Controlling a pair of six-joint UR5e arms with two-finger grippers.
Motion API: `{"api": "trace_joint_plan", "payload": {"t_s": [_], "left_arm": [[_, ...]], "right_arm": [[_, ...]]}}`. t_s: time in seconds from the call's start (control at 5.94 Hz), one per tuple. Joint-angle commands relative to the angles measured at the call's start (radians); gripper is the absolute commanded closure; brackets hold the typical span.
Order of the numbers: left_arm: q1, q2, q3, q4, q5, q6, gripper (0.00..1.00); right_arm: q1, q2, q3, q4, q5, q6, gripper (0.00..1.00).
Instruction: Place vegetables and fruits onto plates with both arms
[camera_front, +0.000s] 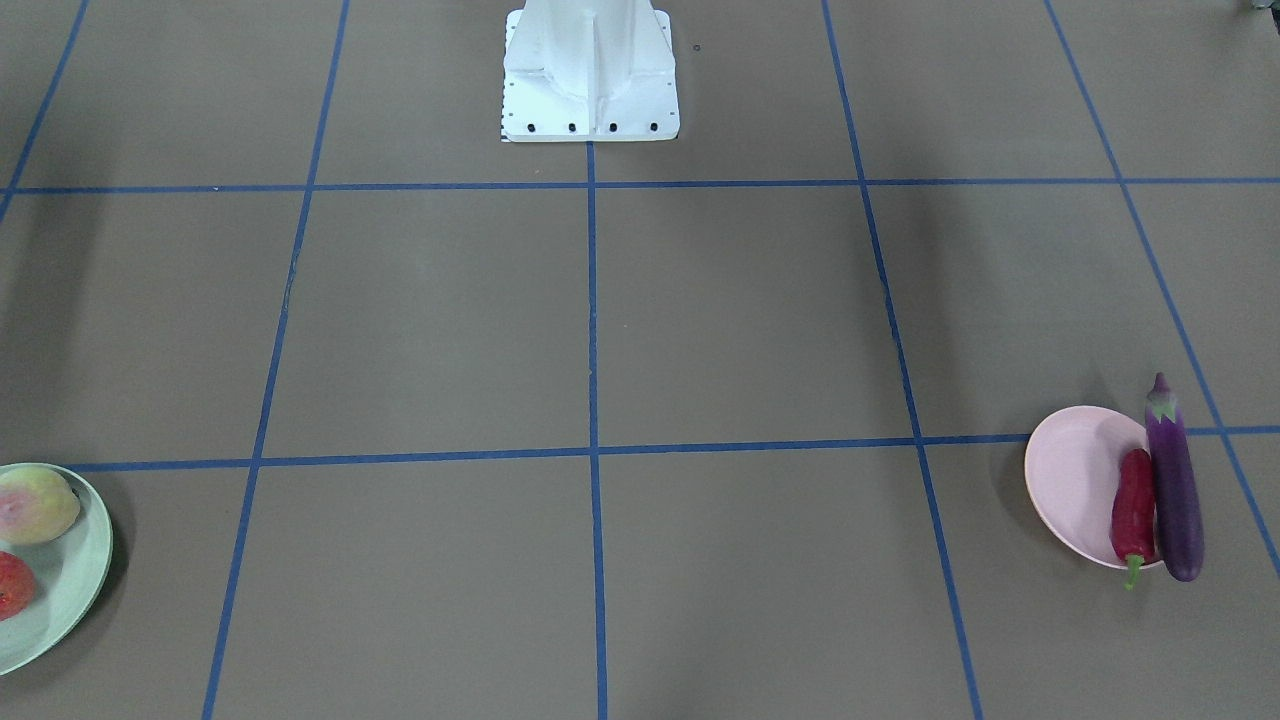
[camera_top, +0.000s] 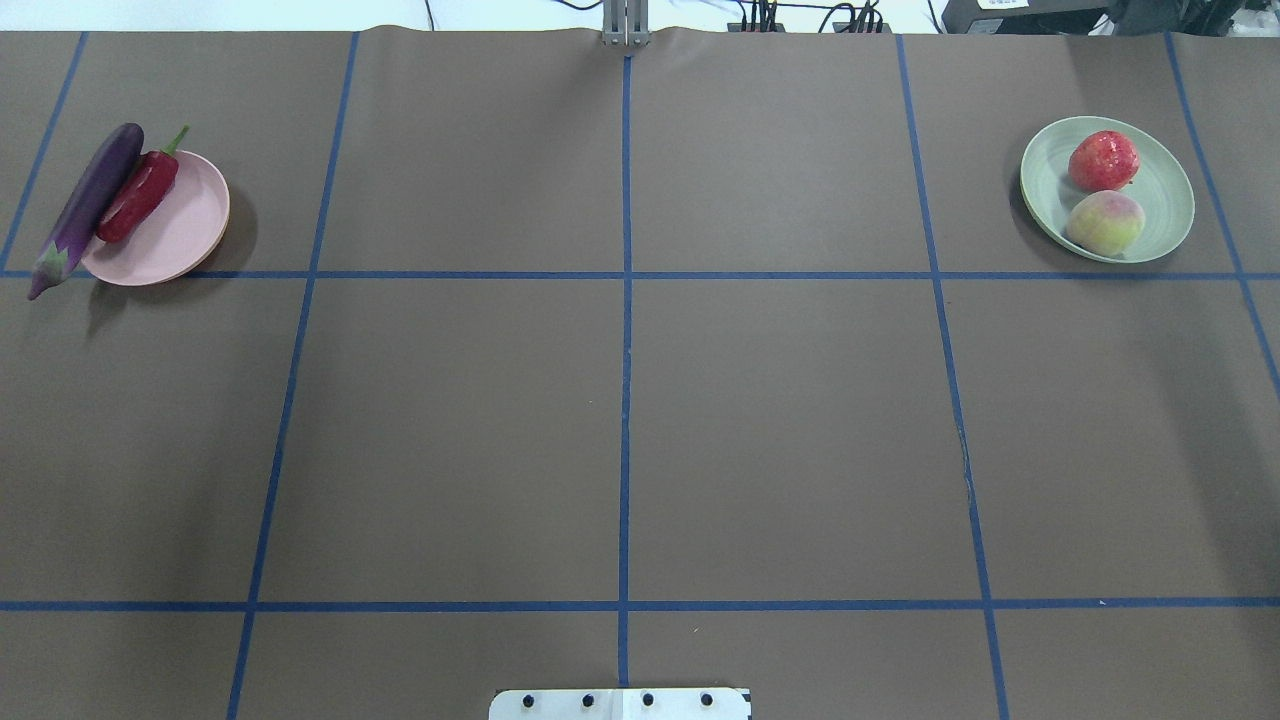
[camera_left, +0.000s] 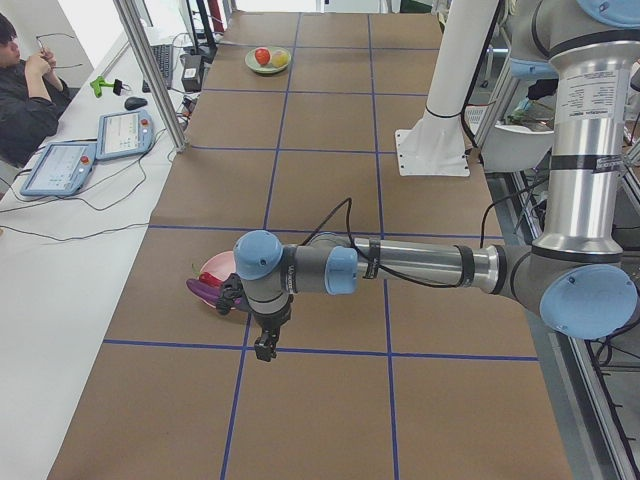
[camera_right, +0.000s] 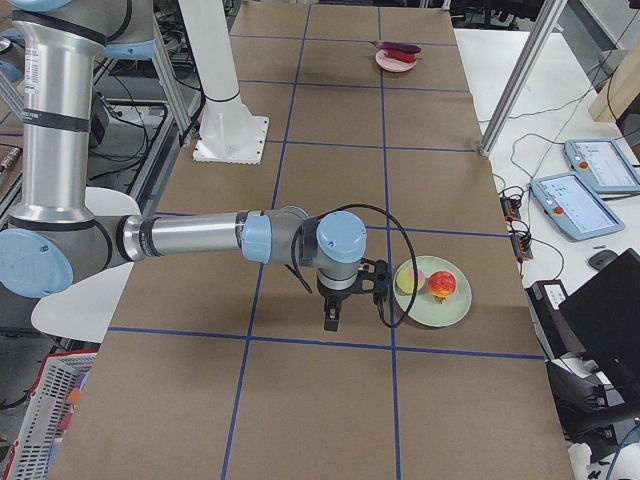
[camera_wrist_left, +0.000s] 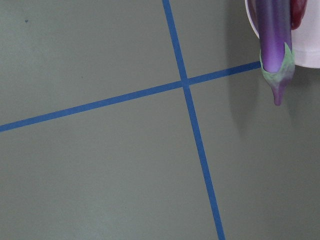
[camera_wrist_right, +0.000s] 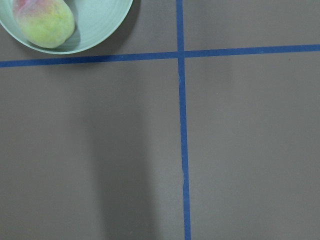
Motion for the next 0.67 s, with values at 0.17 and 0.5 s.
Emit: {"api": "trace_joint_plan", "payload": {"t_s": [0.17, 0.5], "left_arm": [[0.002, -0.002, 0.005, -0.001, 0.0, 0.0, 0.0], [0.002, -0.003, 0.005, -0.001, 0.0, 0.001, 0.0]], "right_arm": [[0.011, 0.0, -0.006, 0.006, 0.017, 0.001, 0.0], [0.01, -0.003, -0.047, 0.023, 0.015, -0.004, 0.0]]}}
